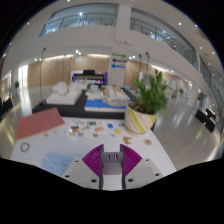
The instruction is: Unplug charger
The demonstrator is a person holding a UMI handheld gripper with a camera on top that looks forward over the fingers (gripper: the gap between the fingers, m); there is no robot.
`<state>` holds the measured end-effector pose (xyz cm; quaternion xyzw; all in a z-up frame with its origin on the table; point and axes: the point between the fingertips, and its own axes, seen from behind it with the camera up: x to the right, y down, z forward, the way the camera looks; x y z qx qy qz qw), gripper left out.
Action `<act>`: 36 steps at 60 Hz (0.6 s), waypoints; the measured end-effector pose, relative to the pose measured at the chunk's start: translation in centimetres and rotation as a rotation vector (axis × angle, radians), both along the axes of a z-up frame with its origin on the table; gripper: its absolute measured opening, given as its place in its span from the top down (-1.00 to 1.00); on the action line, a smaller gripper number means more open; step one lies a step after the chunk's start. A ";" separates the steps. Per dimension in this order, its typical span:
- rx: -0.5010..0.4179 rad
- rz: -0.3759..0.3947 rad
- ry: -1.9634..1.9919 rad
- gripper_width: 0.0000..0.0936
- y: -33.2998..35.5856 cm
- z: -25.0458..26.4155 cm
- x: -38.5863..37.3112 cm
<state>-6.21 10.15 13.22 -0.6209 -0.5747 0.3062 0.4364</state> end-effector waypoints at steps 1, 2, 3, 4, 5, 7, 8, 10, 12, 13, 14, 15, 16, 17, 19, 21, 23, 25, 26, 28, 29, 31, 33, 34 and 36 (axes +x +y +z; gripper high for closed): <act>0.009 -0.004 -0.018 0.48 0.7 -0.9 0.1; 0.017 -0.002 -0.036 0.48 1.2 -1.8 0.1; 0.024 0.005 -0.054 0.47 1.7 -2.7 0.1; 0.030 0.010 -0.068 0.46 2.2 -3.5 0.1; 0.033 0.013 -0.081 0.46 2.6 -4.3 0.1; 0.037 0.016 -0.106 0.43 3.0 -6.4 0.1; 0.037 0.018 -0.119 0.42 3.3 -7.3 0.0; 0.031 0.027 -0.134 0.41 3.6 -8.8 -0.4; 0.035 0.033 -0.154 0.38 3.9 -10.1 -0.6; 0.039 0.036 -0.170 0.36 4.1 -10.5 -0.3; 0.041 0.036 -0.183 0.34 4.2 -11.2 -0.4; 0.039 0.035 -0.195 0.32 4.4 -11.7 -0.4; 0.035 0.037 -0.203 0.28 4.4 -12.1 -0.5; 0.031 0.043 -0.207 0.09 4.4 -12.3 -0.6; 0.027 0.053 -0.213 -0.30 4.4 -12.6 -0.6; 0.027 0.062 -0.214 -0.69 4.5 -12.0 -0.3; 0.028 0.064 -0.201 -0.84 4.6 -10.9 0.0; 0.027 0.063 -0.180 -0.79 4.6 -9.5 0.6; 0.026 0.064 -0.171 -0.81 4.6 -8.6 1.0; 0.026 0.068 -0.159 -0.83 4.6 -6.8 2.1; 0.027 0.070 -0.154 -0.83 4.6 -5.9 2.8; 0.026 0.078 -0.145 -0.82 4.6 -3.7 4.5; 0.021 0.084 -0.138 -0.82 4.5 -1.7 6.4; 0.018 0.087 -0.137 -0.81 4.5 -0.8 7.5; 0.010 0.090 -0.144 -0.82 4.3 1.0 9.9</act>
